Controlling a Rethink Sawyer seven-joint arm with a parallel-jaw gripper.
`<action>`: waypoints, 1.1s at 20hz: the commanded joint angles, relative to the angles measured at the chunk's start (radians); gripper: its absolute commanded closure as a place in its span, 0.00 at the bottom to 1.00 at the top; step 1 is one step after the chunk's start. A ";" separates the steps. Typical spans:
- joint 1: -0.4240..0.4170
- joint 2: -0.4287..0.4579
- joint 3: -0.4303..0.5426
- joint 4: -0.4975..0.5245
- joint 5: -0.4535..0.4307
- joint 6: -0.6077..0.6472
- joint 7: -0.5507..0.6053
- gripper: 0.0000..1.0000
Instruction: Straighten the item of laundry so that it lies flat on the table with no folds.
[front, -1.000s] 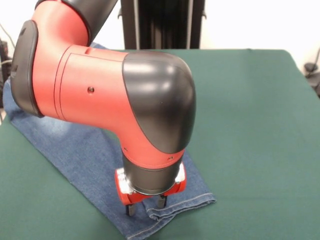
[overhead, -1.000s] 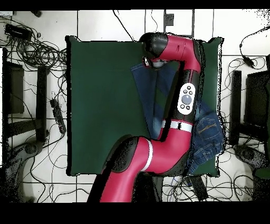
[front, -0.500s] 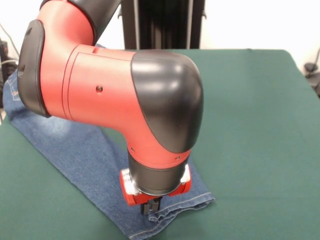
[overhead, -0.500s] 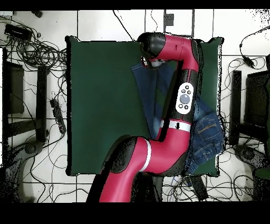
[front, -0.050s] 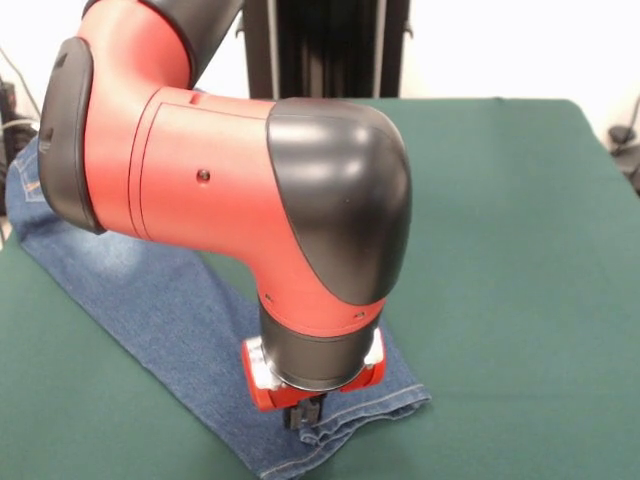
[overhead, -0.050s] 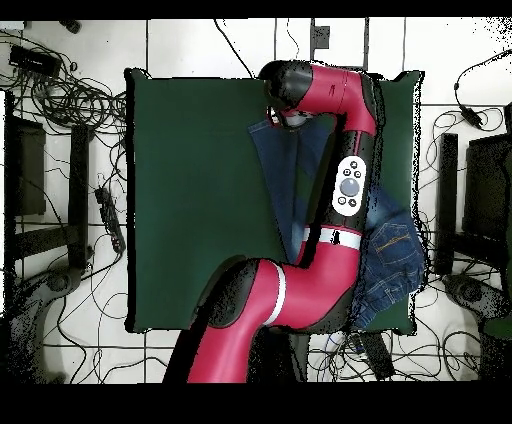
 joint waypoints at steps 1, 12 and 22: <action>0.061 0.013 0.055 0.166 -0.002 -0.079 0.098 1.00; 0.116 -0.048 -0.071 0.238 0.001 -0.171 0.172 1.00; 0.134 -0.019 -0.068 0.211 0.003 -0.175 0.213 1.00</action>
